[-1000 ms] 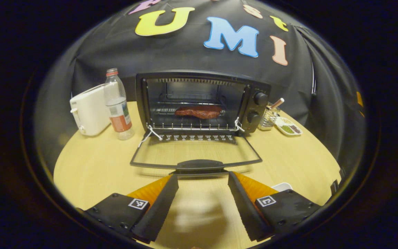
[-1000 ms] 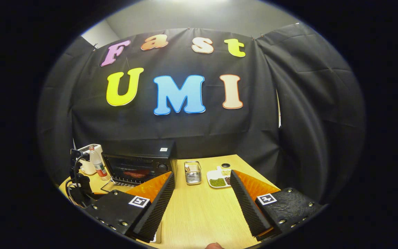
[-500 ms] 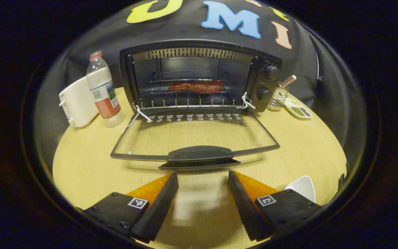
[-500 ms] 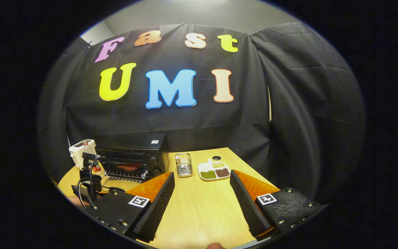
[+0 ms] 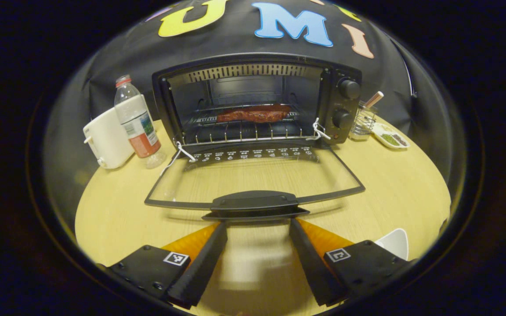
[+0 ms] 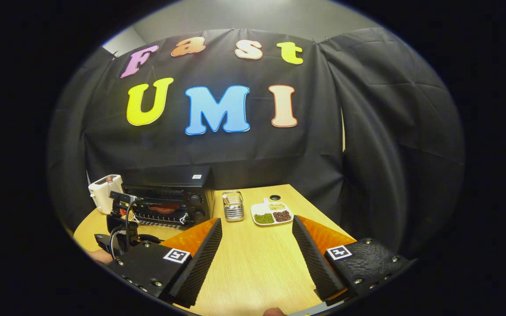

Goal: Open the electric oven with the left hand, put the food in, and close the electric oven.

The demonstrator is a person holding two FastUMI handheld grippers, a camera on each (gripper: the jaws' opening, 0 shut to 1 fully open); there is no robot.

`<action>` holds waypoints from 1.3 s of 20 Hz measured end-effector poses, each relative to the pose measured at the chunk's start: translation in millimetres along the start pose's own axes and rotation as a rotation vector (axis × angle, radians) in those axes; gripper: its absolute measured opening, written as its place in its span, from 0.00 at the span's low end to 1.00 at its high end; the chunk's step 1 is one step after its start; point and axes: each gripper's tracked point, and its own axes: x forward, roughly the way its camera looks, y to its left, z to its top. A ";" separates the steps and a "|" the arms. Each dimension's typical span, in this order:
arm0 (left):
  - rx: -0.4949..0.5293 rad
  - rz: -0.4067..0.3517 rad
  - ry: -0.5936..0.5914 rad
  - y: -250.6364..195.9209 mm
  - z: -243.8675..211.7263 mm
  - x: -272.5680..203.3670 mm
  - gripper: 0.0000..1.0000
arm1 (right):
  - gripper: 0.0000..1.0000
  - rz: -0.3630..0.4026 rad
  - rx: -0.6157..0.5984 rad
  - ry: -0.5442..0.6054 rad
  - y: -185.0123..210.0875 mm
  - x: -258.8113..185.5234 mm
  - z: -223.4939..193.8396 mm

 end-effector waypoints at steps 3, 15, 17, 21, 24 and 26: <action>0.002 0.012 -0.026 -0.6 5.3 -5.3 0.98 | 0.97 0.022 -0.041 -0.014 6.6 -2.2 3.8; 0.027 0.005 -0.176 4.7 61.4 -37.1 1.00 | 0.97 0.083 -0.010 0.004 24.1 1.0 -0.7; 0.036 0.007 -0.210 5.2 74.0 -41.6 0.98 | 0.97 0.083 0.000 0.010 24.7 2.5 -2.6; 0.053 0.010 -0.266 7.1 97.1 -47.7 0.98 | 0.97 0.090 -0.005 0.025 31.2 4.1 -1.2; 0.045 0.002 -0.280 7.8 108.4 -47.9 0.98 | 0.97 0.090 -0.006 0.033 35.3 6.6 -4.4; 0.049 -0.003 -0.292 9.0 117.7 -48.5 0.98 | 0.97 0.090 -0.005 0.039 36.7 8.0 -6.3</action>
